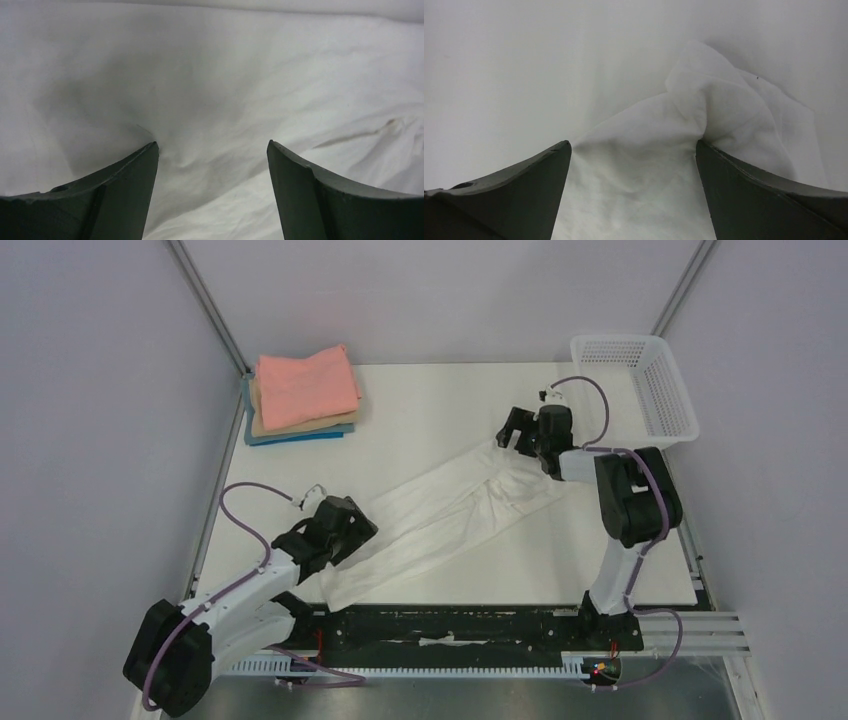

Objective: Fold and stack the t-shirts
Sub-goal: Rotate the tshirt 90 degrees, then grab the bottom of the folded rectangular tshirt with both arms

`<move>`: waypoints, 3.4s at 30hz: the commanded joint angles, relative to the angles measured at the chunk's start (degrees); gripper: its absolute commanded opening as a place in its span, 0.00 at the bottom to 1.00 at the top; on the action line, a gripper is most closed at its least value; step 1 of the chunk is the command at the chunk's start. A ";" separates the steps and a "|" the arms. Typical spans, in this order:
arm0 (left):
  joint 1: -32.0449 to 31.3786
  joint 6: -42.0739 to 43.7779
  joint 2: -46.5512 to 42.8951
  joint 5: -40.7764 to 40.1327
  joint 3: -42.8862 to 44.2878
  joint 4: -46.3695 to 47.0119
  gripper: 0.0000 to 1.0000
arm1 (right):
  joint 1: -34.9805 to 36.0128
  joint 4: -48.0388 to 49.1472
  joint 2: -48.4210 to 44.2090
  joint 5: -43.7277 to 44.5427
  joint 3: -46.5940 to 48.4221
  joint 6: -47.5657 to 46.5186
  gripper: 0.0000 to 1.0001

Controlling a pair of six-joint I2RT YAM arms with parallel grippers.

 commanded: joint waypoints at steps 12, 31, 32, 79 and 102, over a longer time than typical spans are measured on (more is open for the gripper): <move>-36.32 -28.87 18.79 -14.09 7.36 10.17 0.86 | 5.38 4.08 46.19 -21.39 59.42 22.51 0.98; -43.47 -20.21 31.41 -15.30 21.43 12.77 0.88 | 13.05 11.63 52.15 -3.87 75.98 22.92 0.98; -43.66 -17.09 30.01 -15.67 22.76 11.55 0.89 | 13.03 10.20 49.39 -4.72 74.85 20.31 0.98; -43.94 -1.41 12.06 4.24 5.41 -2.46 0.02 | 49.04 -42.10 -59.81 -8.76 -30.23 -1.73 0.84; -43.94 -1.90 9.85 4.51 4.11 -0.47 0.02 | 62.38 -45.56 -52.38 10.85 -29.93 5.16 0.14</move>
